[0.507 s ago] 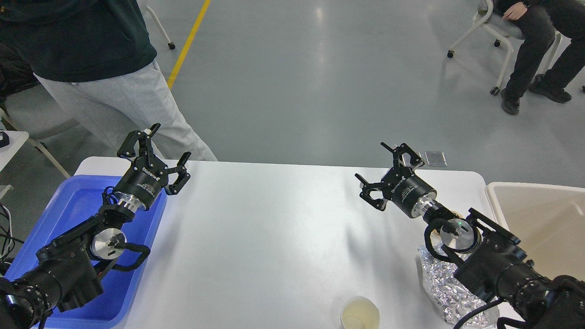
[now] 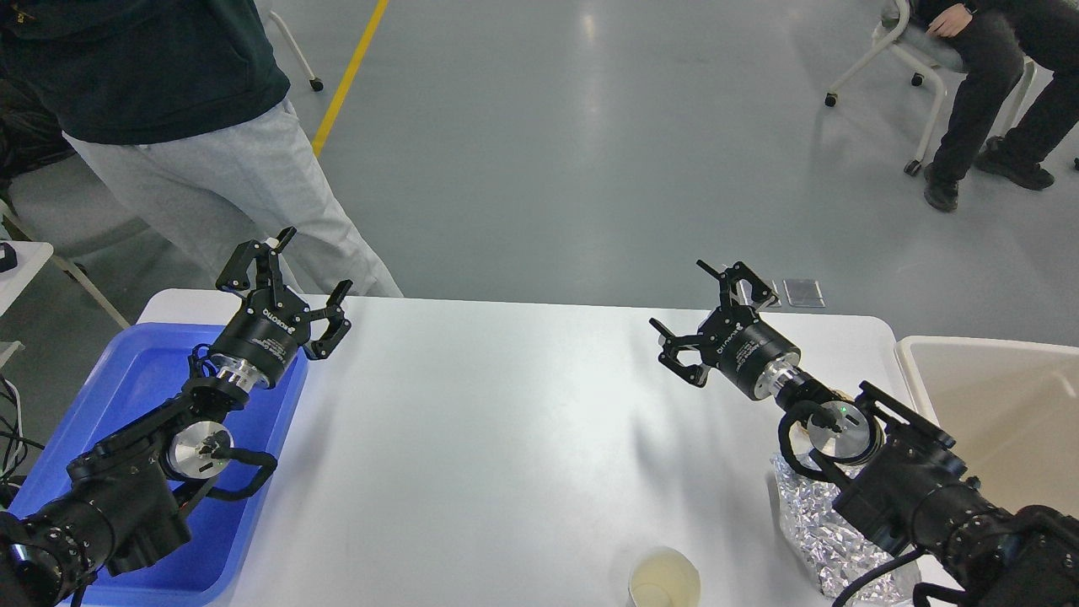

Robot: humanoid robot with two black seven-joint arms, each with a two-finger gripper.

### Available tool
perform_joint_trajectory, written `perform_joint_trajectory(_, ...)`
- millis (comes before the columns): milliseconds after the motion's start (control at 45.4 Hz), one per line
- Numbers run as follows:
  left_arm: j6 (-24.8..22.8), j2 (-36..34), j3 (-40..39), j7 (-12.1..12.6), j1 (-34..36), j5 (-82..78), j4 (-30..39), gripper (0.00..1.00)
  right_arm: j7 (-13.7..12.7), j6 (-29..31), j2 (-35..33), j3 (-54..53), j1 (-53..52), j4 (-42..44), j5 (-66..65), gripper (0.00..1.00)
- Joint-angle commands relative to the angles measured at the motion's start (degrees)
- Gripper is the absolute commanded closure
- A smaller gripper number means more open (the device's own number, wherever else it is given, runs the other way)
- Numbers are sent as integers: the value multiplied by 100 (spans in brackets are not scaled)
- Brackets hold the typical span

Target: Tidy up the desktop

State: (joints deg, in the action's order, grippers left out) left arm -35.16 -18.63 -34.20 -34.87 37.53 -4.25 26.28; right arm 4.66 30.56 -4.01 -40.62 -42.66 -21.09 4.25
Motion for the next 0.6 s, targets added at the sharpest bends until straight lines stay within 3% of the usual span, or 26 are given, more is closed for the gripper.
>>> perform_joint_trajectory(0,0,0,2,-3,0,-6,0,0,0,-6,5,2,-32,9,-3,0)
perform_joint_trajectory(573,0,0,2,-3,0,3,0,0,0,-6,-91,19,12,17,-20,0)
